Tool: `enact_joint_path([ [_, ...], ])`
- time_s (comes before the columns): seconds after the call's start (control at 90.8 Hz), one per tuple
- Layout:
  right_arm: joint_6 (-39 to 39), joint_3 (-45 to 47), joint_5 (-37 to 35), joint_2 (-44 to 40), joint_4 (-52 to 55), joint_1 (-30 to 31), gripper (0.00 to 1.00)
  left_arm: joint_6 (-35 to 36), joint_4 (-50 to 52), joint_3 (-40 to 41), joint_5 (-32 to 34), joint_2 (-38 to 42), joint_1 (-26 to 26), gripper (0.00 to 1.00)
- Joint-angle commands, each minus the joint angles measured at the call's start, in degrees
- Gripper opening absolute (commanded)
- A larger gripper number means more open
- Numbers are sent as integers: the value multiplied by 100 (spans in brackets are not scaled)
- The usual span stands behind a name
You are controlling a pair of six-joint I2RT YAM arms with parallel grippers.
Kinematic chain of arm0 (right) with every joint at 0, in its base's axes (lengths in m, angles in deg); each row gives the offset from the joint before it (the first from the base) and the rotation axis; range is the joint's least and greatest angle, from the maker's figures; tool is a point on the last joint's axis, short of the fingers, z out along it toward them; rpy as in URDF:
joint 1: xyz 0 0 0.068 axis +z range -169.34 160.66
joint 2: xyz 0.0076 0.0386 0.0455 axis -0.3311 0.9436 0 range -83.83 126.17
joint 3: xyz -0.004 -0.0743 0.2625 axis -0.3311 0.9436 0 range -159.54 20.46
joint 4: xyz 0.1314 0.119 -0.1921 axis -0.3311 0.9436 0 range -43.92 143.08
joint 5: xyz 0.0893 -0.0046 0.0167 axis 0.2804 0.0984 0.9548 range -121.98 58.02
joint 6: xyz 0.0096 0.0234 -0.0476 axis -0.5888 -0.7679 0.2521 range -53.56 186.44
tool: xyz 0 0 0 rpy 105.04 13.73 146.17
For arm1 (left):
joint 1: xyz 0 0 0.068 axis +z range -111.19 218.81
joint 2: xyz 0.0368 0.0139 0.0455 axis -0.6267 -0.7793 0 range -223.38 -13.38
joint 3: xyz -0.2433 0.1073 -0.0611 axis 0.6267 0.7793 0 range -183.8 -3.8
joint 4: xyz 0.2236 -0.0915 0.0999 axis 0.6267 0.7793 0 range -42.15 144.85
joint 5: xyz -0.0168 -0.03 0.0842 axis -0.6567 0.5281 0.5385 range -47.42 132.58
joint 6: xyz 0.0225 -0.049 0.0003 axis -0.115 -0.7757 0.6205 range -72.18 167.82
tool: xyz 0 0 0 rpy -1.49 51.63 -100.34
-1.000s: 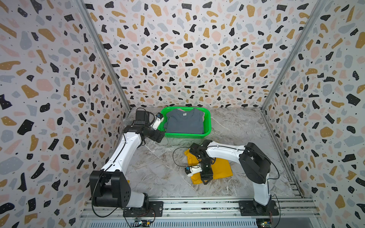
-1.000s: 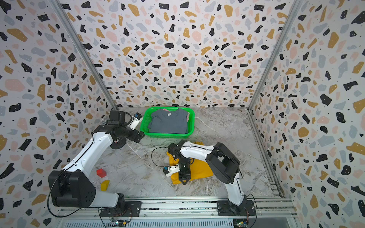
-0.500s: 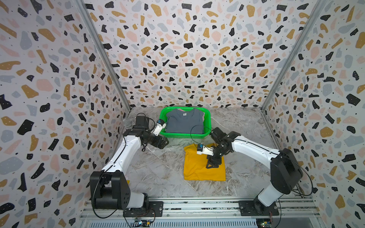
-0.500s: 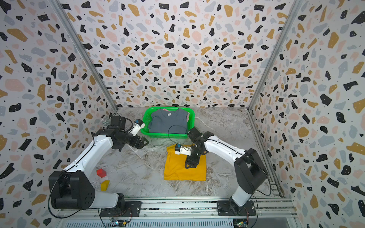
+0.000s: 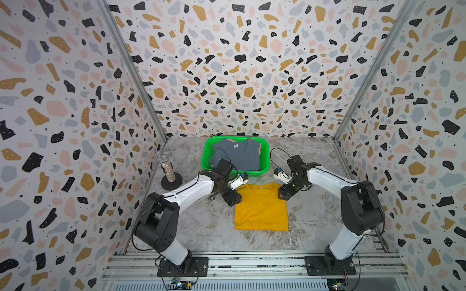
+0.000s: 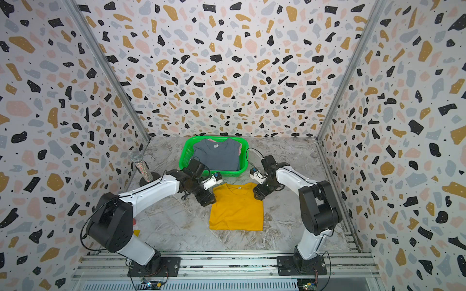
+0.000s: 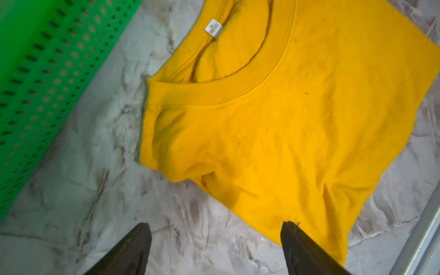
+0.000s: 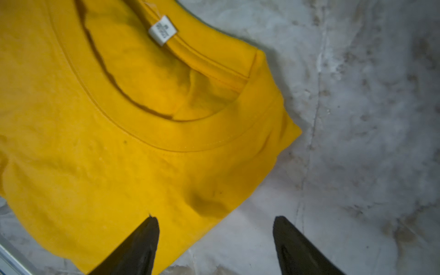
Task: Put the folded t-shirts into the basket
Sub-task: Move the T-shirt to the center of the board.
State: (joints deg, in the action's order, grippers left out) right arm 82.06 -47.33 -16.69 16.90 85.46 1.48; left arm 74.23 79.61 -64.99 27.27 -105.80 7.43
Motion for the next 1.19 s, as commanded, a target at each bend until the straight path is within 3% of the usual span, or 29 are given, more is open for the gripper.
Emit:
enact_joint_path([
  [0.0, -258, -389, 133, 98, 84, -28, 81, 412, -259, 70, 454, -170, -393, 86],
  [0.418, -126, -247, 464, 26, 85, -499, 79, 1220, 141, 799, 1009, -456, -1699, 86],
  [0.727, -300, -235, 1341, 201, 52, -487, 77, 1129, 511, 721, 1215, 200, -1782, 90],
  [0.947, -346, -17, 1171, 68, -189, -487, 76, 462, 543, 343, 772, 539, -1289, 94],
  [1.178, -340, -21, 1020, 272, -192, -482, 73, -465, 1053, -757, 48, -563, -97, 90],
])
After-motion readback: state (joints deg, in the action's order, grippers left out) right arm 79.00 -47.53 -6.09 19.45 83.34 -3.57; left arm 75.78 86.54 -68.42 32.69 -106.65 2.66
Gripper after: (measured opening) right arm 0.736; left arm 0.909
